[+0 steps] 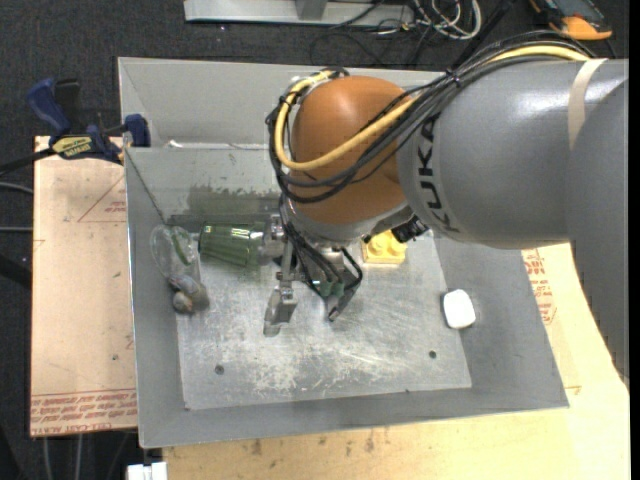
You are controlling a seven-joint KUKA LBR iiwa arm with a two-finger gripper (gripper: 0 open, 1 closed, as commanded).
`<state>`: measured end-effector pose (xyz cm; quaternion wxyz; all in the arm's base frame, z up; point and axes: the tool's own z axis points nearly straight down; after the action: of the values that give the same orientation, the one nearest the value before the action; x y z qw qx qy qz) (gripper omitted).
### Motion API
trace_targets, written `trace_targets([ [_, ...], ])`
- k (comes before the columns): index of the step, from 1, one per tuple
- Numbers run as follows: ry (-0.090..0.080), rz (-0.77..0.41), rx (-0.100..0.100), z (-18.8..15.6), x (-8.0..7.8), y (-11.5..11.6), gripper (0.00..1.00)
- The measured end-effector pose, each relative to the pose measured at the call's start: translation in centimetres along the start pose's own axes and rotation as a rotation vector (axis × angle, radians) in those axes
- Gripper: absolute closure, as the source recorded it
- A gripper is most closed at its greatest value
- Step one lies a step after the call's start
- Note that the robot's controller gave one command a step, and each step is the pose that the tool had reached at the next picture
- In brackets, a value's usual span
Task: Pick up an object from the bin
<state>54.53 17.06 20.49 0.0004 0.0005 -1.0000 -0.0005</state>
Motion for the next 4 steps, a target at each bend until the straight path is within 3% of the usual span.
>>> trace_targets([
  [1, -0.001, 0.001, 0.000, 0.0, 0.0, 0.0, 0.00],
  [2, -0.007, -0.040, -0.002, 7.8, -2.4, 4.8, 0.00],
  [3, 0.002, 0.033, 0.000, 8.3, -4.3, 6.0, 0.00],
  [4, -0.005, -0.123, -0.001, 8.1, -5.4, 7.8, 0.00],
])
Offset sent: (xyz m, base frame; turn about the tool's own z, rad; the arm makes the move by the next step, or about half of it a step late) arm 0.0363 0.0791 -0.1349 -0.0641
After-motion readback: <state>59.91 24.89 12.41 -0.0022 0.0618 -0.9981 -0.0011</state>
